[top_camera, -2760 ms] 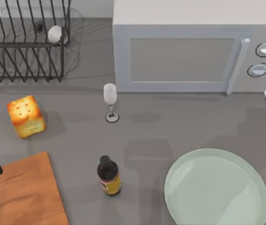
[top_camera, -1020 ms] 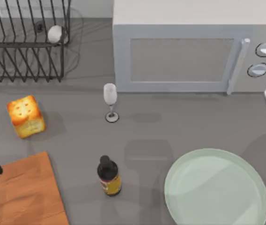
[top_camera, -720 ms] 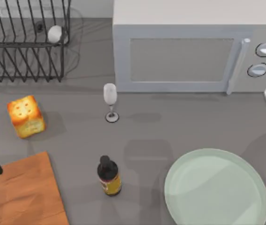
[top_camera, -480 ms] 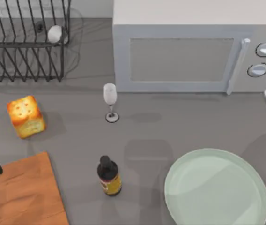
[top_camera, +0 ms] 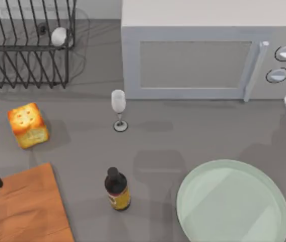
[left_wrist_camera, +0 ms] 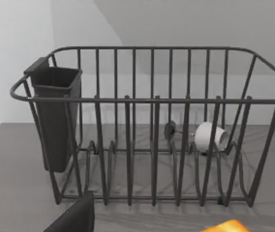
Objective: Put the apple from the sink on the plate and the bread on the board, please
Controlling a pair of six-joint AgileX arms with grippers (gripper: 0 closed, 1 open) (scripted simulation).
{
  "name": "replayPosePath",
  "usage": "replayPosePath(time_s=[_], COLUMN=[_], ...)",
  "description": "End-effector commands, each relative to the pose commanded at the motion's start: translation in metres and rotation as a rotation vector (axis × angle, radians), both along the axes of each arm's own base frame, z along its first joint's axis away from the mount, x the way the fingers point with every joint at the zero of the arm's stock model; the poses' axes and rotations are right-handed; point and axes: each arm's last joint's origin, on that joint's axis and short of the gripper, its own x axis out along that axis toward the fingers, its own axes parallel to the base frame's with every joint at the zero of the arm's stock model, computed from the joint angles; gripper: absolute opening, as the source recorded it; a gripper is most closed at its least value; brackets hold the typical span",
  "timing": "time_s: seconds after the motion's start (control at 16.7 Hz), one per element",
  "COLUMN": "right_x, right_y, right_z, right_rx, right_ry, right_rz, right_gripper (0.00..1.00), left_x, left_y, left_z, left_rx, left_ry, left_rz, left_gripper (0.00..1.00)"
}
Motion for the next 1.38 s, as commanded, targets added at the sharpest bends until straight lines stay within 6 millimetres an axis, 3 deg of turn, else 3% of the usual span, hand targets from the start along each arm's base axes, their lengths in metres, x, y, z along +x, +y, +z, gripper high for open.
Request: replayPosePath(time_s=[0.18,0.54,0.66,0.84,1.02,1.38], right_x=[-0.003,-0.003,0.000,0.001,-0.008,-0.048], right_y=[0.001,0.002,0.010,0.043,0.090,0.190], right_z=[0.025,0.028,0.038,0.049,0.057,0.081], right_rx=[0.000,0.001,-0.006,0.000,0.007,-0.006], right_ry=[0.000,0.001,-0.023,-0.016,0.028,0.084], right_rz=[0.000,-0.001,-0.001,-0.002,-0.005,-0.005], right_gripper=[0.00,0.00,0.00,0.00,0.00,0.00], left_x=[0.000,0.000,0.000,0.000,0.000,0.000], left_y=[0.000,0.000,0.000,0.000,0.000,0.000], left_z=[0.000,0.000,0.000,0.000,0.000,0.000], left_rx=[0.000,0.000,0.000,0.000,0.000,0.000], left_ry=[0.000,0.000,0.000,0.000,0.000,0.000], left_rz=[0.000,0.000,0.000,0.000,0.000,0.000], left_gripper=[1.00,1.00,1.00,1.00,1.00,1.00])
